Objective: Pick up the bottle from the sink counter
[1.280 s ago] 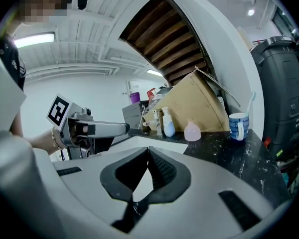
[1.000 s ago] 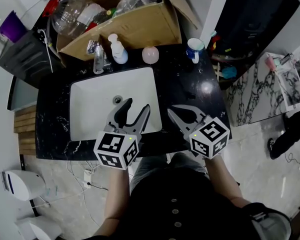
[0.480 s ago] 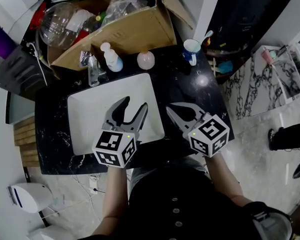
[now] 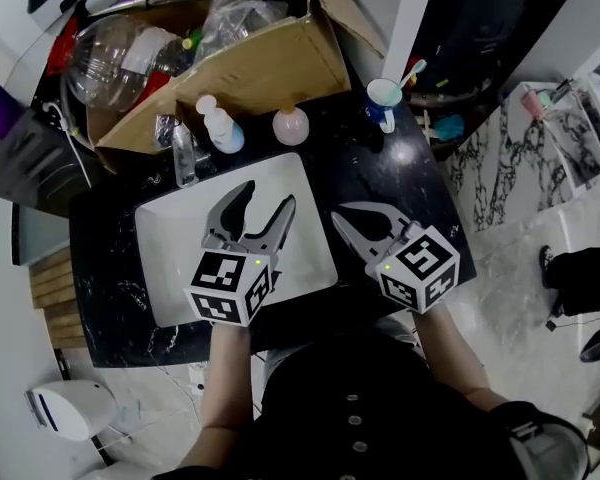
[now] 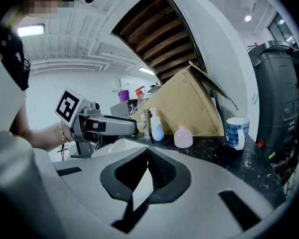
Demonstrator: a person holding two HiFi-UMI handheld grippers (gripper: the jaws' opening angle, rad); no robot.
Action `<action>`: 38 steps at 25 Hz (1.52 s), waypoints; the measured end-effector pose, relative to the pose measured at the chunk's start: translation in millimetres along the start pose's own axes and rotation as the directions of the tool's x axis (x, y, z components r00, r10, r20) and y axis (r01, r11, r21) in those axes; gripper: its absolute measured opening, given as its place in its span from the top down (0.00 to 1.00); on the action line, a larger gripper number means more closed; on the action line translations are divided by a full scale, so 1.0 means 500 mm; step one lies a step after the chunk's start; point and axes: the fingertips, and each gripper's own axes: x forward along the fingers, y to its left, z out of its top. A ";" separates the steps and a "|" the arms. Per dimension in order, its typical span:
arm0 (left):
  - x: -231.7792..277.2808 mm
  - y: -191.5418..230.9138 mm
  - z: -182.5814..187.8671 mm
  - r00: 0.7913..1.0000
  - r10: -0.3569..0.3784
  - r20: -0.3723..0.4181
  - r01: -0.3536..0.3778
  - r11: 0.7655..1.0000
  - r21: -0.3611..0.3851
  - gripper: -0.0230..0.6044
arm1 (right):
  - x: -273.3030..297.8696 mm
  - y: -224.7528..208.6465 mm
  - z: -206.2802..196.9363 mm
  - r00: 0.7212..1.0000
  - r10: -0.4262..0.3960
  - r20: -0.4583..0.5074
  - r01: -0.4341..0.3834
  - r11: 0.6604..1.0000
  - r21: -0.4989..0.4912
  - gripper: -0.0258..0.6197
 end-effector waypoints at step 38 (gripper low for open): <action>0.287 0.123 -0.022 0.987 -0.018 -0.159 0.030 0.997 0.073 0.41 | 0.070 -0.105 -0.012 0.995 -0.099 -0.017 0.101 0.991 0.088 0.96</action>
